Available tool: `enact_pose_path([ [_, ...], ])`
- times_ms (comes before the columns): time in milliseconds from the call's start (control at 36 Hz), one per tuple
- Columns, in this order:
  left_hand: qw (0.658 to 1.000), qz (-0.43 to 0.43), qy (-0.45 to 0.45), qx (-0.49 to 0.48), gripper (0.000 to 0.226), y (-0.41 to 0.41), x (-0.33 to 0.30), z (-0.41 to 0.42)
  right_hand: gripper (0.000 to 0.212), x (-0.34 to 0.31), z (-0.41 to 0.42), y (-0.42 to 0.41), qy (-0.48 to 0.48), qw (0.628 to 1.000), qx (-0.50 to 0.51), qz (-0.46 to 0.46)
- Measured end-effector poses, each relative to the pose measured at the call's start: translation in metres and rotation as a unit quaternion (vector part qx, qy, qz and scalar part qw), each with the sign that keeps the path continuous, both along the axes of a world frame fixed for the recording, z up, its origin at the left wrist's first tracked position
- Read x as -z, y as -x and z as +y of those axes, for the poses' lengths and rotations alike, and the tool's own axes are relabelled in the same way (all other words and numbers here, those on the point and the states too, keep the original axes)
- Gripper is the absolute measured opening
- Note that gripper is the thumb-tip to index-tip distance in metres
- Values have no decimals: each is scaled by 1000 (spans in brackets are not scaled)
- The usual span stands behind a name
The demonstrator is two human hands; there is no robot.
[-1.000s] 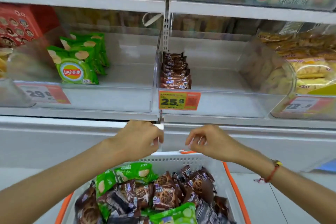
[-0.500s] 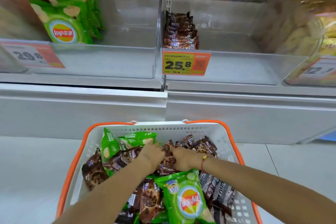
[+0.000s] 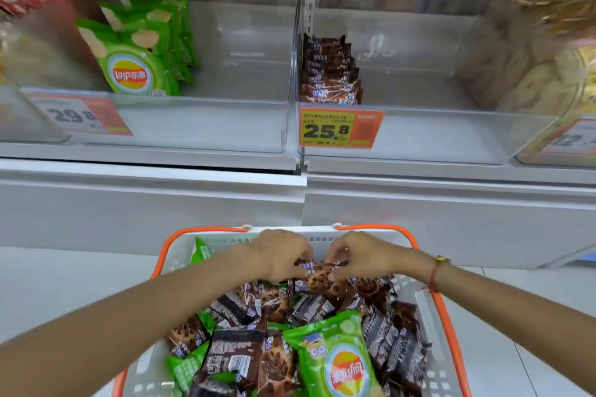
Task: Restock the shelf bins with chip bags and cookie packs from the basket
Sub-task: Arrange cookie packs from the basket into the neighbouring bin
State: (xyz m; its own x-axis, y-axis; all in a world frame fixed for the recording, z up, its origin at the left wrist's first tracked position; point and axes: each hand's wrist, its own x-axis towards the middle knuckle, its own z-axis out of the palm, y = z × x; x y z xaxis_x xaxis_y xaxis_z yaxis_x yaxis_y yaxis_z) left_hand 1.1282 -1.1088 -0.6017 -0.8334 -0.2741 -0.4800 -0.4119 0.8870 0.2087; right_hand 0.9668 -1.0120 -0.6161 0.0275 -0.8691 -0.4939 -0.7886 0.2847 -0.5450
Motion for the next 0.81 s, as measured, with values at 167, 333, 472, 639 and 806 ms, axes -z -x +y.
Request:
enact_pose_path([
  [167,994,103,-10,-37,28,1,-90,-15,18,-94,8,19,113,992,28,-53],
  [333,962,262,35,-70,25,0,-177,-29,26,-178,8,25,320,946,43,-9],
  [472,916,386,81,-78,18,16,-228,-53,21,-229,-16,39,460,885,63,27],
  [639,940,310,135,-51,24,56,-237,-94,14,-243,-59,66,397,911,83,76],
  [806,962,184,198,26,28,84,-218,-109,7,-229,-87,86,190,977,99,11],
])
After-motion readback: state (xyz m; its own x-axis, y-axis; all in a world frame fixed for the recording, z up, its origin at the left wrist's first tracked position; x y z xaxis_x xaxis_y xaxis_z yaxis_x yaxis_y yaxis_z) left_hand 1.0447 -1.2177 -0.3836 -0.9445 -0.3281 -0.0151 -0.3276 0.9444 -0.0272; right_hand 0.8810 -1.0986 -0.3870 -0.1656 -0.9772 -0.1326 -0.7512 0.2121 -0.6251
